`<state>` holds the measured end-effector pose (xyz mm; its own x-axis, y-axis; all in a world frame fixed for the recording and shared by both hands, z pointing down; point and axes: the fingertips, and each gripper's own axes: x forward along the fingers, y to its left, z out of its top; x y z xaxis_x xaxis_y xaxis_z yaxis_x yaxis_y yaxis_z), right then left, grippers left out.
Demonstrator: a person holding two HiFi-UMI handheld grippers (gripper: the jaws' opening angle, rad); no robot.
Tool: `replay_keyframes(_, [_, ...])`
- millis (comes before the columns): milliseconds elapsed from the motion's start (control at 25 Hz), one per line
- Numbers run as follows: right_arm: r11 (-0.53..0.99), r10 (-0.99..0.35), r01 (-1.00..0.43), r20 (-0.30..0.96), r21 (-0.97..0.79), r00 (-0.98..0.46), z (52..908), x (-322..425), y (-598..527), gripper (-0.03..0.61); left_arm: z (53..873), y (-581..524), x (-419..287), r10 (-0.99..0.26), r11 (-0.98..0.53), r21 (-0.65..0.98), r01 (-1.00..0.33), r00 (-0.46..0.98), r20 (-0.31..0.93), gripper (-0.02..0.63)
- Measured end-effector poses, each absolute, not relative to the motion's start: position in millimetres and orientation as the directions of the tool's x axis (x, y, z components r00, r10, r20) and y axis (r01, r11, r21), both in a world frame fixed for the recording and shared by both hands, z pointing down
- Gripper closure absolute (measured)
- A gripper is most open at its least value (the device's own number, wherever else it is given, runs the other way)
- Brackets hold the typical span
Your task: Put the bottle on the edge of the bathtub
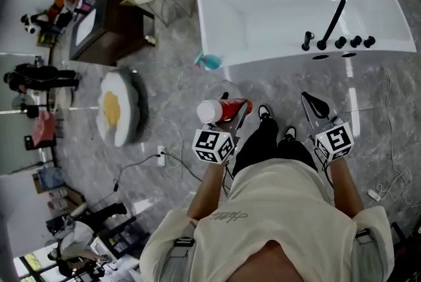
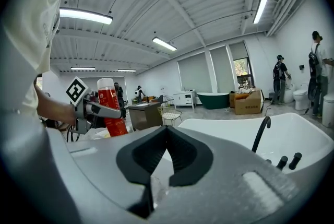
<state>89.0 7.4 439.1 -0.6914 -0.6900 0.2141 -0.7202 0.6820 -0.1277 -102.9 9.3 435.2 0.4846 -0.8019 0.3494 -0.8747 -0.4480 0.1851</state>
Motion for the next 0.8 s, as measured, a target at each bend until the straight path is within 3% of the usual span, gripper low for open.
replay_keyframes(240, [0.682,-0.693,-0.727,0.244,-0.084,-0.678,431.5,73.8,-36.7,0.577,459.1,-39.8,-114.6,-0.789,-0.468,0.197,-0.862,0.507,0.347,0.318])
replay_keyframes(440, [0.702,-0.686,-0.712,0.290,0.022,-0.668,429.5,50.9,-78.9,0.577,474.5,-90.1,-116.4,-0.769,-0.531,0.074,-0.844,0.516,0.376,0.316])
replay_keyframes(800, [0.666,-0.706,-0.745,0.357,0.044,-0.611,451.2,38.3,-117.3,0.577,519.3,-158.5,-100.2,-0.705,-0.622,0.063,-0.780,0.594,0.388,0.314])
